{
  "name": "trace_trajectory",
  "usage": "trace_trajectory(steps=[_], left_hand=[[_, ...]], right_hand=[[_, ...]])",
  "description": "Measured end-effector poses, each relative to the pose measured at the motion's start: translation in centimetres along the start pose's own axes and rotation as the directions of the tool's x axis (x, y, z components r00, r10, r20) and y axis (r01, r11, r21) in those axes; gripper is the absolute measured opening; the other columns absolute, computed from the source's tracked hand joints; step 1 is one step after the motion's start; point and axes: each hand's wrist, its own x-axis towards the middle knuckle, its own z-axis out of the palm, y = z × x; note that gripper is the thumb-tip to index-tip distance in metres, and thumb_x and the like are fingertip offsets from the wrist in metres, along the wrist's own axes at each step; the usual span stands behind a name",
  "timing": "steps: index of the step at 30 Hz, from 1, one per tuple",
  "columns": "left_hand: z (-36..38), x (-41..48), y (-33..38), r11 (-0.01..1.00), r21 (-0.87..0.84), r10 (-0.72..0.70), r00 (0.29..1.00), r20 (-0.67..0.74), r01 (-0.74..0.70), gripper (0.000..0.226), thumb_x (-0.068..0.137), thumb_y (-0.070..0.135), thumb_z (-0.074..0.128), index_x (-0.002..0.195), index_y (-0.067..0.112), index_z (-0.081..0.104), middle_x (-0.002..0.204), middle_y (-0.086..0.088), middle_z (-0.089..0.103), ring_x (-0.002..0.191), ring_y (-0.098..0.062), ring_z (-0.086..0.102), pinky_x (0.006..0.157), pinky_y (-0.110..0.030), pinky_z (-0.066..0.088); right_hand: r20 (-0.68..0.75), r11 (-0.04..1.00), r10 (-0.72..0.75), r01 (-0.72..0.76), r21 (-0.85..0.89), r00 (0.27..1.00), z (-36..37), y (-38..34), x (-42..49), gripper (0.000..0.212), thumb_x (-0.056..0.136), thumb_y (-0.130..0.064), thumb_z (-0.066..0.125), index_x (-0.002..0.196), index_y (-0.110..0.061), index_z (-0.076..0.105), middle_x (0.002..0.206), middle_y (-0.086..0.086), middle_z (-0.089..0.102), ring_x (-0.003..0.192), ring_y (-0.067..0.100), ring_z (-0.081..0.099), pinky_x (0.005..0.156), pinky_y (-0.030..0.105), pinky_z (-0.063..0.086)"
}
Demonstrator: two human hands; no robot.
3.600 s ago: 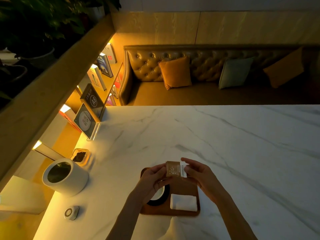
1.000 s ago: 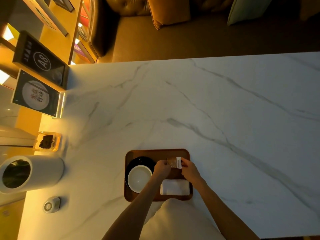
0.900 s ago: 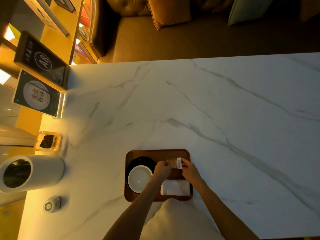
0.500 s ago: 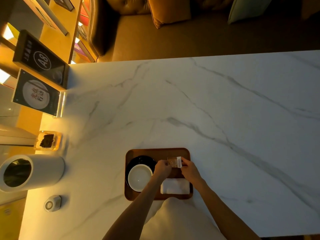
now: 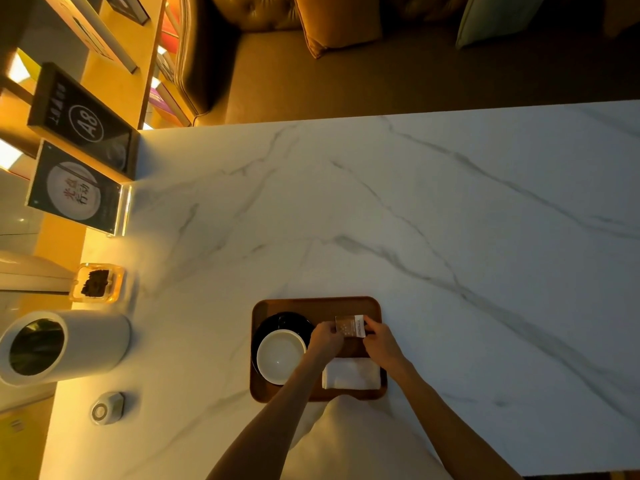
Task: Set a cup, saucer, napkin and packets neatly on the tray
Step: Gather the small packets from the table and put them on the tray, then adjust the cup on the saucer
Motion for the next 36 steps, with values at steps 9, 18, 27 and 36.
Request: trace_trajectory(steps=[9, 18, 27, 36], left_hand=[[-0.1, -0.1, 0.1, 1.000, -0.010, 0.016, 1.000, 0.006, -0.016, 0.014, 0.093, 0.016, 0.053, 0.083, 0.016, 0.064, 0.080, -0.008, 0.062, 0.074, -0.020, 0.055, 0.065, -0.028, 0.042], [-0.3, 0.0, -0.1, 1.000, -0.022, -0.002, 1.000, 0.010, 0.002, 0.012, 0.094, 0.018, 0.054, 0.091, 0.020, 0.065, 0.089, -0.007, 0.064, 0.081, -0.018, 0.058, 0.072, -0.031, 0.046], [-0.4, -0.1, 0.1, 1.000, 0.002, -0.020, 1.000, 0.004, 0.020, 0.022, 0.094, 0.017, 0.053, 0.105, 0.008, 0.071, 0.090, -0.007, 0.064, 0.081, -0.018, 0.058, 0.072, -0.031, 0.046], [-1.0, -0.9, 0.6, 0.999, -0.036, 0.006, 1.000, -0.011, -0.006, 0.029, 0.092, 0.023, 0.058, 0.117, 0.011, 0.066, 0.106, -0.005, 0.068, 0.095, -0.018, 0.065, 0.089, -0.038, 0.055]], right_hand=[[-0.001, 0.999, -0.035, 0.035, 0.017, 0.999, 0.0, 0.2, 0.0, 0.057, 0.091, 0.011, 0.041, 0.145, -0.005, 0.033, 0.135, 0.020, 0.053, 0.120, 0.031, 0.055, 0.098, 0.037, 0.049], [0.005, 0.999, -0.034, 0.034, 0.022, 0.999, 0.1, 0.5, -0.1, 0.058, 0.092, 0.008, 0.044, 0.147, -0.005, 0.029, 0.137, 0.019, 0.052, 0.123, 0.028, 0.053, 0.101, 0.033, 0.048], [0.027, 0.999, -0.017, 0.016, 0.034, 0.999, -0.1, 0.5, -0.1, 0.058, 0.092, 0.004, 0.046, 0.147, -0.007, 0.030, 0.136, 0.017, 0.052, 0.120, 0.026, 0.054, 0.090, 0.024, 0.047], [-0.002, 0.990, 0.025, -0.024, 0.142, 1.000, -0.8, 0.2, -0.6, 0.049, 0.093, -0.004, 0.051, 0.142, -0.011, 0.041, 0.129, 0.014, 0.056, 0.115, 0.028, 0.056, 0.093, 0.036, 0.052]])
